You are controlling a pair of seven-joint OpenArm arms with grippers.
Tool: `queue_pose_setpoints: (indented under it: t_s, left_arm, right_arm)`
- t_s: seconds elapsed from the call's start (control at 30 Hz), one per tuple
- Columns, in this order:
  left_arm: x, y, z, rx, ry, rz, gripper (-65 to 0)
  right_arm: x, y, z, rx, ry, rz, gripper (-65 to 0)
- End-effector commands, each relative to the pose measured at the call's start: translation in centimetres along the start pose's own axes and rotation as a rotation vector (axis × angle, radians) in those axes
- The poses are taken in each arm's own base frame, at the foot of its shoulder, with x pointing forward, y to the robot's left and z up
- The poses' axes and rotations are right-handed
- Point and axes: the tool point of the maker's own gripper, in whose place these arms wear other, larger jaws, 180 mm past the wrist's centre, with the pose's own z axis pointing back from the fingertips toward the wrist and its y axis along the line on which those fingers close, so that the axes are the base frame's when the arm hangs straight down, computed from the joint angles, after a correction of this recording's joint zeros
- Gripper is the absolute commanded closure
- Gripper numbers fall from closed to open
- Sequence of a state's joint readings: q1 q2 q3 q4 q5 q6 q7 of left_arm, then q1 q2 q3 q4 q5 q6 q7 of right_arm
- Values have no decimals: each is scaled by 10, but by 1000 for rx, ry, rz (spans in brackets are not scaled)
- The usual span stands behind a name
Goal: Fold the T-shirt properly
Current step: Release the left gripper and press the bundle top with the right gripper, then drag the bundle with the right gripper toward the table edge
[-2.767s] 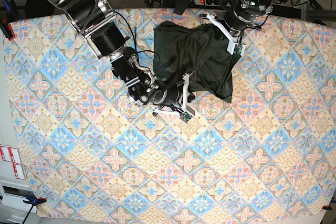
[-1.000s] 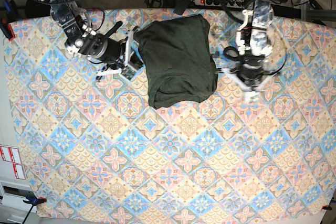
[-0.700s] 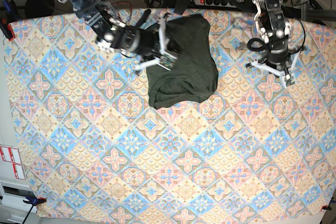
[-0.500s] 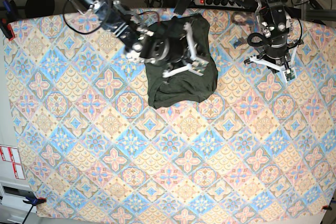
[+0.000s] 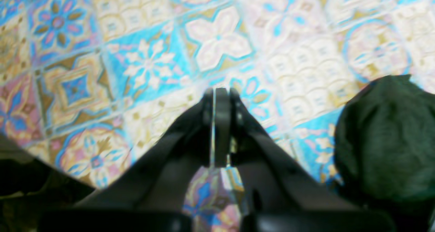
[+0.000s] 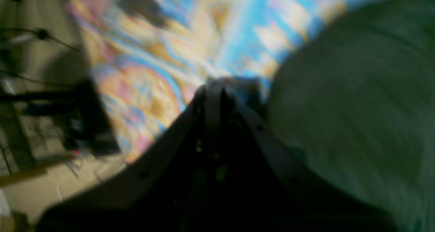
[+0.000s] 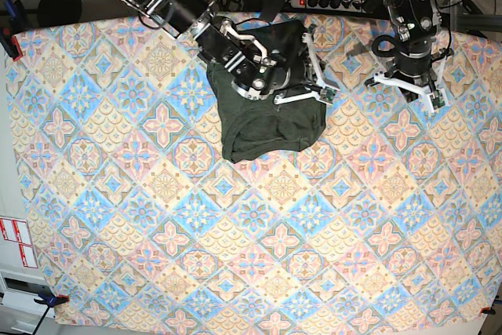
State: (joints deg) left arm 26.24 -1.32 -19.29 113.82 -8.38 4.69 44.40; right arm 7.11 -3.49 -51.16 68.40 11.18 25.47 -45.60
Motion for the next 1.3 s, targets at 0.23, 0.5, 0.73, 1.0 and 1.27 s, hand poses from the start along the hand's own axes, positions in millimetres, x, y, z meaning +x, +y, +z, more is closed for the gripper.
queue_pose_setpoints:
  t_s: [0.23, 0.5, 0.73, 1.0, 1.27]
  left_arm:
    - [14, -2, 2, -5, -49, -6, 0]
    - [21, -5, 0, -11, -65, 0, 0]
    - [22, -6, -1, -12, -68, 1, 0]
    - [18, -16, -1, -38, -59, -10, 0]
    - [17, -17, 0, -40, -56, -16, 0]
  right_arm:
    - [-22, -53, 14, -89, 2, -87, 0]
    - [-81, -119, 56, -233, 56, -194, 0]
    - [-125, -165, 99, -353, 81, -246, 0]
    - [-135, -216, 147, -476, 73, -253, 0]
    - [-127, -223, 159, -499, 59, -226, 0]
